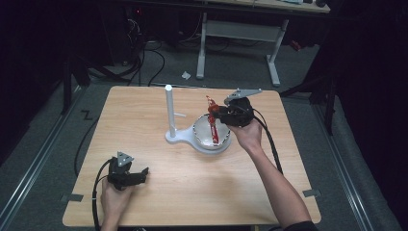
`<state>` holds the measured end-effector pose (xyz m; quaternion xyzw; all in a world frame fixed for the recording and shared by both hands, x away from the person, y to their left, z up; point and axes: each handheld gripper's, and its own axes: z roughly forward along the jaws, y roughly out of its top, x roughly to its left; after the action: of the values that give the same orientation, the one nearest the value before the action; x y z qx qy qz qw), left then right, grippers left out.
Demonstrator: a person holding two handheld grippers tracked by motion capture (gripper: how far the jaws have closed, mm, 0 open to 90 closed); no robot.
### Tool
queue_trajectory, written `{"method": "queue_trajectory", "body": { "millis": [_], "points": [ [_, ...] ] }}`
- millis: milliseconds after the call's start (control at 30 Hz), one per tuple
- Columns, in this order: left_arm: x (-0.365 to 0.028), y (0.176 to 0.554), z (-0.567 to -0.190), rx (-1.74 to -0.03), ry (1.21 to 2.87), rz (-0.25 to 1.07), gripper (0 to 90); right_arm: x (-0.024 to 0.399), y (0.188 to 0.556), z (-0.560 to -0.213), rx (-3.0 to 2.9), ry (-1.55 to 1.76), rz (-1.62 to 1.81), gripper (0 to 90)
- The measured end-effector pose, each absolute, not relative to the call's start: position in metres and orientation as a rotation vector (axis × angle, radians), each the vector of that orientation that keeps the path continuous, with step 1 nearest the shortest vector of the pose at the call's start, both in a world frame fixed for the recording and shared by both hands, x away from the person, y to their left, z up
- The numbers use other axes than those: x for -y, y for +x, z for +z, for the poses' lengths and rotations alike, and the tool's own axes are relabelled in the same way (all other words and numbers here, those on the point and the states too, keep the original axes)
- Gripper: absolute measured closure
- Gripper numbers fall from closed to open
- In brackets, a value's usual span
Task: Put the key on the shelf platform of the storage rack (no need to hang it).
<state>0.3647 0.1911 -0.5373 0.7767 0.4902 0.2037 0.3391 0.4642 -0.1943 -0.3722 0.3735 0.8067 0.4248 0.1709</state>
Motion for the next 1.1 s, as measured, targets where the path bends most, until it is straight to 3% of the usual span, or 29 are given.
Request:
{"method": "queue_trajectory", "body": {
  "millis": [1100],
  "points": [
    [-0.191, 0.365, -0.537, -1.277, 2.019, 0.530, 15.3, 0.188, 0.456, -0.429, -2.455, 1.000, 1.155, 66.4]
  ]
}}
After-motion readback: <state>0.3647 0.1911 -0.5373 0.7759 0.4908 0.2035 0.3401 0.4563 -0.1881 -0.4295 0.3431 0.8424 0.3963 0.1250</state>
